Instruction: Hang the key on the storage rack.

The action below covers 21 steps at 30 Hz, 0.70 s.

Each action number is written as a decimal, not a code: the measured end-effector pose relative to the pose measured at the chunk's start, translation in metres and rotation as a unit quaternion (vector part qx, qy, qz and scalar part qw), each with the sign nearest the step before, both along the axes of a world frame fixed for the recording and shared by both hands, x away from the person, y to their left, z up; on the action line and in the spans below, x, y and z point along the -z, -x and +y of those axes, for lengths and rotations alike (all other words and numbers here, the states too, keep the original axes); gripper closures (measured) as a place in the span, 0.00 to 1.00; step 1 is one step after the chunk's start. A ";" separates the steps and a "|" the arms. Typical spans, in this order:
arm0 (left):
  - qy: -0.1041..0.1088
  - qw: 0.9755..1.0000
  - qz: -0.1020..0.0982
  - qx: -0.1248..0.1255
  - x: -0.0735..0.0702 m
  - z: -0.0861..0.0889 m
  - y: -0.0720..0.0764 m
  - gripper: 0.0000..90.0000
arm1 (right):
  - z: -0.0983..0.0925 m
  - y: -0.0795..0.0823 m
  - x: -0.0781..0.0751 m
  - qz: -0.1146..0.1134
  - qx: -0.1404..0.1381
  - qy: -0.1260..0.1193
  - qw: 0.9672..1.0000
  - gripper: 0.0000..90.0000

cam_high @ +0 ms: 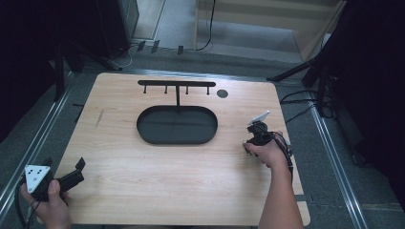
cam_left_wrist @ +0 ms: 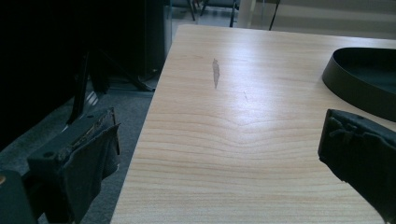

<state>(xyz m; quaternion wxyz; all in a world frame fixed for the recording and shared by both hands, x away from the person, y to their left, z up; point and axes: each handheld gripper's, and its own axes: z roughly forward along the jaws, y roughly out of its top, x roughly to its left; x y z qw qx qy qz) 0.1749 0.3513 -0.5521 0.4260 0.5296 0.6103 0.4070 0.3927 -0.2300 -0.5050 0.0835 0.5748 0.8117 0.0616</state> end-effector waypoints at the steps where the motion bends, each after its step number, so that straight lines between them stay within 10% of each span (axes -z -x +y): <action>1: 0.000 1.000 0.000 0.000 0.000 0.000 0.000 0.00 | -0.002 0.000 -0.001 0.004 0.001 -0.002 1.000 0.70; 7: 0.001 1.000 0.000 0.000 0.000 0.000 0.000 0.00 | -0.012 0.002 -0.001 0.017 -0.010 -0.021 1.000 0.93; 21: 0.000 1.000 0.002 0.000 0.000 0.000 0.000 0.00 | -0.018 0.002 -0.036 -0.031 -0.028 -0.015 0.999 1.00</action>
